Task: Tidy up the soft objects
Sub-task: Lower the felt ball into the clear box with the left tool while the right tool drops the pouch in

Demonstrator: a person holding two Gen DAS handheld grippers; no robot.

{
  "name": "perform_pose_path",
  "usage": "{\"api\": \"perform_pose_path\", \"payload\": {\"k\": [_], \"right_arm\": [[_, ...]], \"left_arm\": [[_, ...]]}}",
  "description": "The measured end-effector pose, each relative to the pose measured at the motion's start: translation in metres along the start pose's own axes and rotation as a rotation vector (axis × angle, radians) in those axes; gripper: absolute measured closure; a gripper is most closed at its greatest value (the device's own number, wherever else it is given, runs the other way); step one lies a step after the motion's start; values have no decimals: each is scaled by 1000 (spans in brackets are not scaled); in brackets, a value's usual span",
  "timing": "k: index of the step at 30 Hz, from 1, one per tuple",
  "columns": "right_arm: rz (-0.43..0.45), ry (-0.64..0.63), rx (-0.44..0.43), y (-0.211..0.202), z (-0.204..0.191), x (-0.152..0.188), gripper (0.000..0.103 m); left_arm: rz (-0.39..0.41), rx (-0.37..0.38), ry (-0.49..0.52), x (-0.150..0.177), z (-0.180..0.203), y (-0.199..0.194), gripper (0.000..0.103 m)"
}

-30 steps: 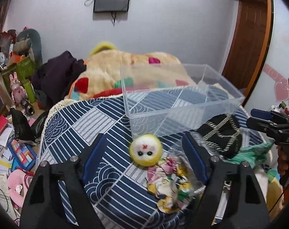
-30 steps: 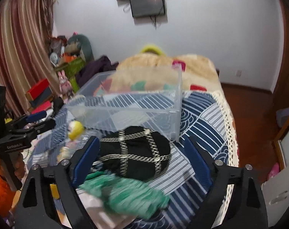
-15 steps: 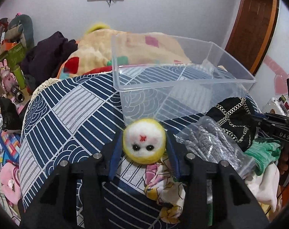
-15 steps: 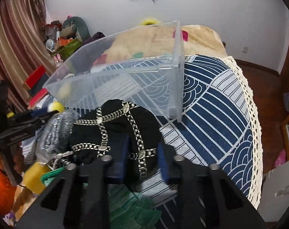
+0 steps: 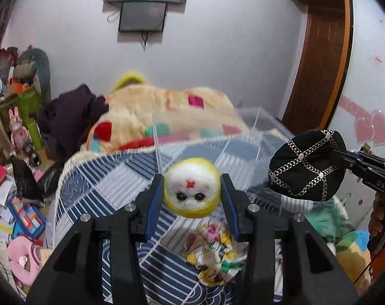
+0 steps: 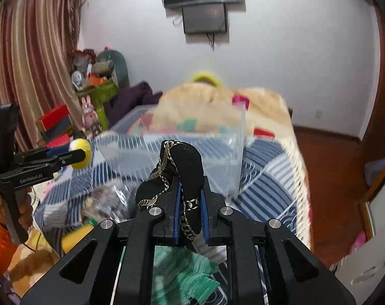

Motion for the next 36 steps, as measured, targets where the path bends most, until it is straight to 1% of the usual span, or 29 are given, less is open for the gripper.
{"api": "perform_pose_path", "payload": {"k": [3,5,7,11,14,20,24,29,32,36], "right_arm": [[61,-16,20,-10,-1,-20,91],[93,-34,49,-16,-1,-30,91],[127,-34,59,-19,0,-40,91],[165,-24,89,-11,3,-56,91],[165,-17,109,4,6,-62,91],[112,-20,135,34,9,-59,91],[51,-31,135,60,11,-54,91],[-35,-42,107,89,8,-46,91],[-82,-48,86,102,6,-39,91],[-133,-42,59,111,8,-31,91]], "left_arm": [[44,17,-2,-15,6,-8,59],[68,13,0,-26,8,-9,59],[86,8,-1,-36,9,-7,59],[112,3,-14,-52,10,0,59],[106,-15,-20,-59,7,13,59],[36,-45,-22,-59,3,50,59],[-37,-55,-16,-54,8,76,59],[-100,-98,34,-41,15,106,59],[-138,-116,40,-34,13,119,59],[-177,-125,18,-27,7,130,59]]}}
Point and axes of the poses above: each gripper's, at about its wrist camera, not at the fingertips, and y roughly the way its jaws point, z to its right, x to its underside, the point moved 7 cm from there along y, roughly the way its jaws point, and after that the axes turned 15 degrees about -y, right-handed, at the moved point
